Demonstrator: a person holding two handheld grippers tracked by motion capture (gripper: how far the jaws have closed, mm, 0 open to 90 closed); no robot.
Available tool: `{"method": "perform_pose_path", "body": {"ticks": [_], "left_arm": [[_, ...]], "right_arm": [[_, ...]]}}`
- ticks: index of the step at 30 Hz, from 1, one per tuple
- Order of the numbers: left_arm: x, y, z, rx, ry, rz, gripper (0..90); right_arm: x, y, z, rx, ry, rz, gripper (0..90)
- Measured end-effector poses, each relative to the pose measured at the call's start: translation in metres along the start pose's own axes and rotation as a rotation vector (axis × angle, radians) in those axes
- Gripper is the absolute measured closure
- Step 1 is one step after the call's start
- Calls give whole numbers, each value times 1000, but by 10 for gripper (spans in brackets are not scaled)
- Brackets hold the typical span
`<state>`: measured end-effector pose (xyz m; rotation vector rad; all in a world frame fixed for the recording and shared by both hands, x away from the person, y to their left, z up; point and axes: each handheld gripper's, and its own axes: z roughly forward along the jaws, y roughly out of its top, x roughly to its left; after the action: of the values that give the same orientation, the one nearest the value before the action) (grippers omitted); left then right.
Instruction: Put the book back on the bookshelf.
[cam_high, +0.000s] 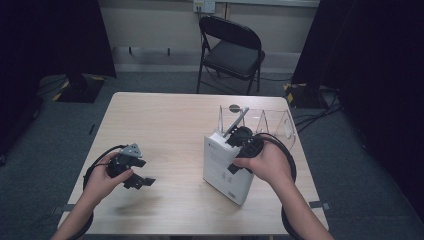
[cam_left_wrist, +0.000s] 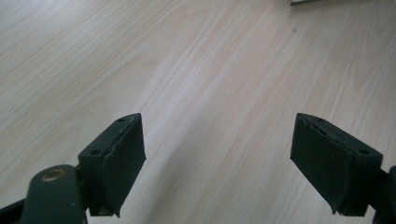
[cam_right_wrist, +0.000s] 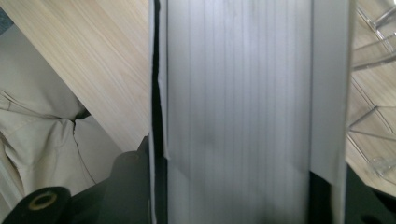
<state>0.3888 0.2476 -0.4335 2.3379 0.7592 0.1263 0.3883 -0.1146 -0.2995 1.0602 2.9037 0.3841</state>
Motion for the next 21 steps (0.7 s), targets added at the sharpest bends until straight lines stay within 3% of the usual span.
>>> {"method": "perform_pose_path", "body": {"ticks": [21], "left_arm": [[-2,0,2,7,-15,2,176]], "right_arm": [[-20,-39,-19,3,-22,62,526]]}}
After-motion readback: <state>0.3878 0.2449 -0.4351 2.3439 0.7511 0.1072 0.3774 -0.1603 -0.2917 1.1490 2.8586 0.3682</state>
